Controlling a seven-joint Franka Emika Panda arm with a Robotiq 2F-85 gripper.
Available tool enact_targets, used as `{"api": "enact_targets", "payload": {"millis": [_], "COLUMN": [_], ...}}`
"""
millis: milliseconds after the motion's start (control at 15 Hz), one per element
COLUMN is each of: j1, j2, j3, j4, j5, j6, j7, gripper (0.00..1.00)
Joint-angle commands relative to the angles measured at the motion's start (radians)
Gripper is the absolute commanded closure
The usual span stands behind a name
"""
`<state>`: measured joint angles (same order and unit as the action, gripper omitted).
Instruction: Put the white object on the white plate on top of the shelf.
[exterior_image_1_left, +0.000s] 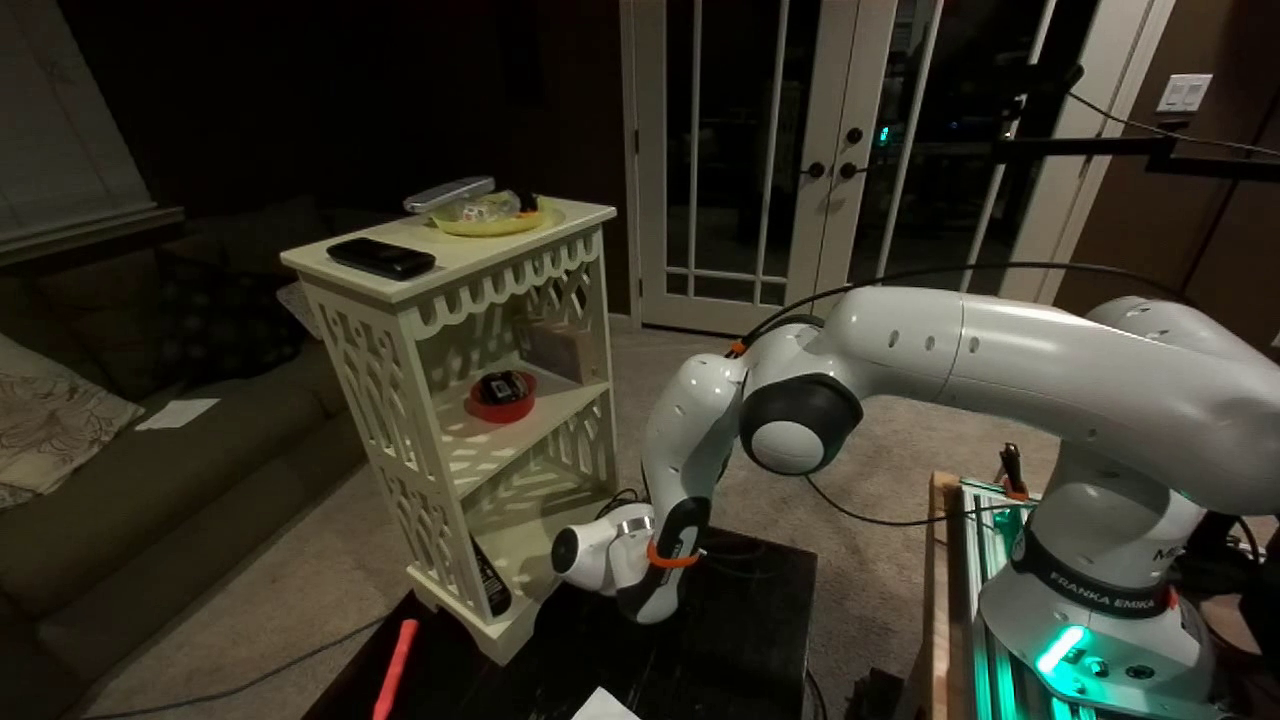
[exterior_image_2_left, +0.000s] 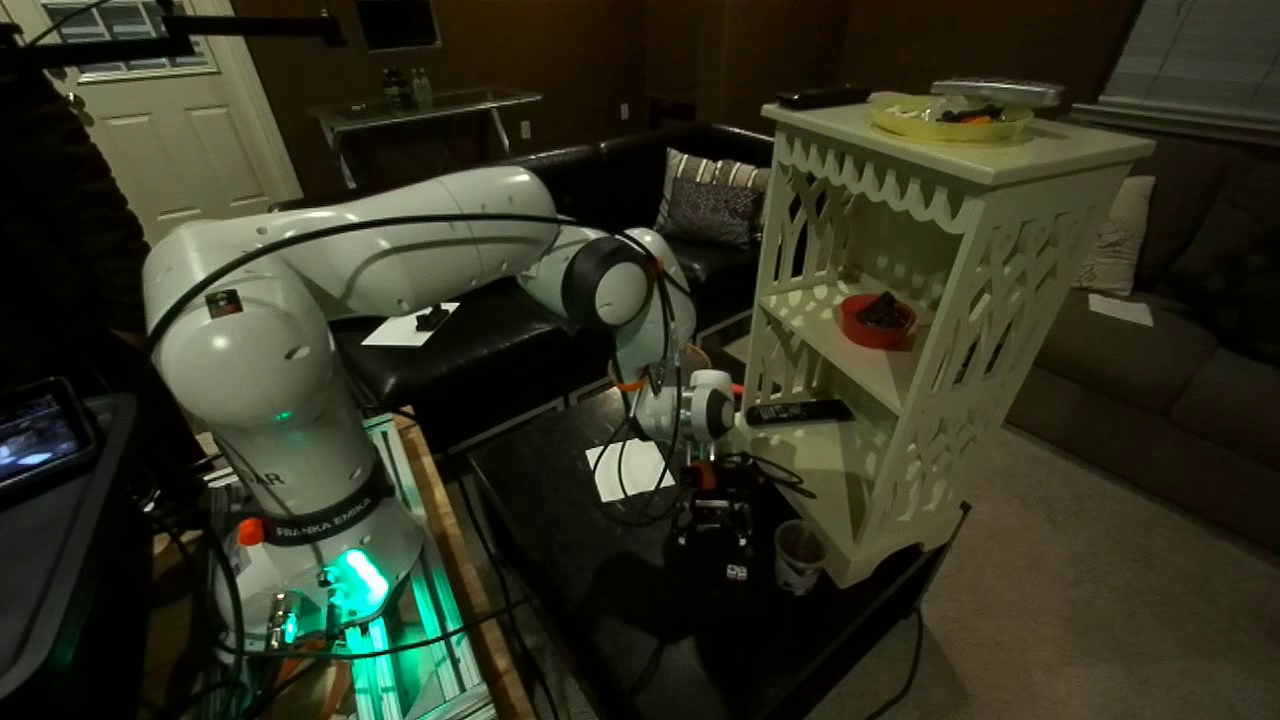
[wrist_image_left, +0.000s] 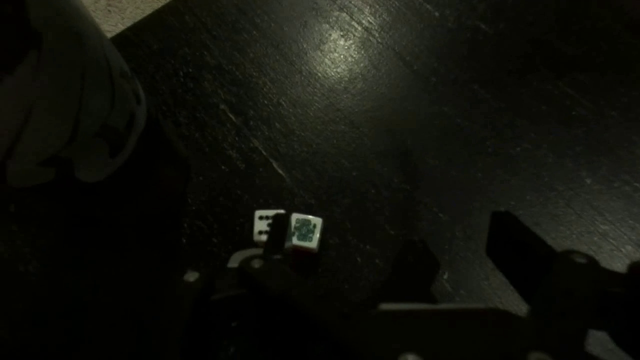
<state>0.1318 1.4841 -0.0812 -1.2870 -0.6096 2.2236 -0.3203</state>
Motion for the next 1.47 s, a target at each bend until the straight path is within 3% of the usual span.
{"api": "enact_targets", "payload": {"millis": [0, 467, 667, 733, 1067, 1400], "j1": [-0.010, 0.011, 0.012, -0.002, -0.001, -0.050], "j2": [0.000, 0.007, 0.006, -0.001, -0.001, 0.006], "j3": [-0.001, -0.025, -0.027, -0.019, -0.019, 0.015], "j4": [0.030, 0.044, 0.051, 0.032, 0.034, 0.060], "j5": [0.019, 0.006, 0.020, 0.000, 0.000, 0.014], "j6": [-0.009, -0.024, -0.084, -0.034, -0.059, -0.017], "j7": [-0.011, 0.017, 0.016, 0.011, 0.012, -0.098], "gripper": [0.00, 0.00, 0.00, 0.00, 0.00, 0.00]}}
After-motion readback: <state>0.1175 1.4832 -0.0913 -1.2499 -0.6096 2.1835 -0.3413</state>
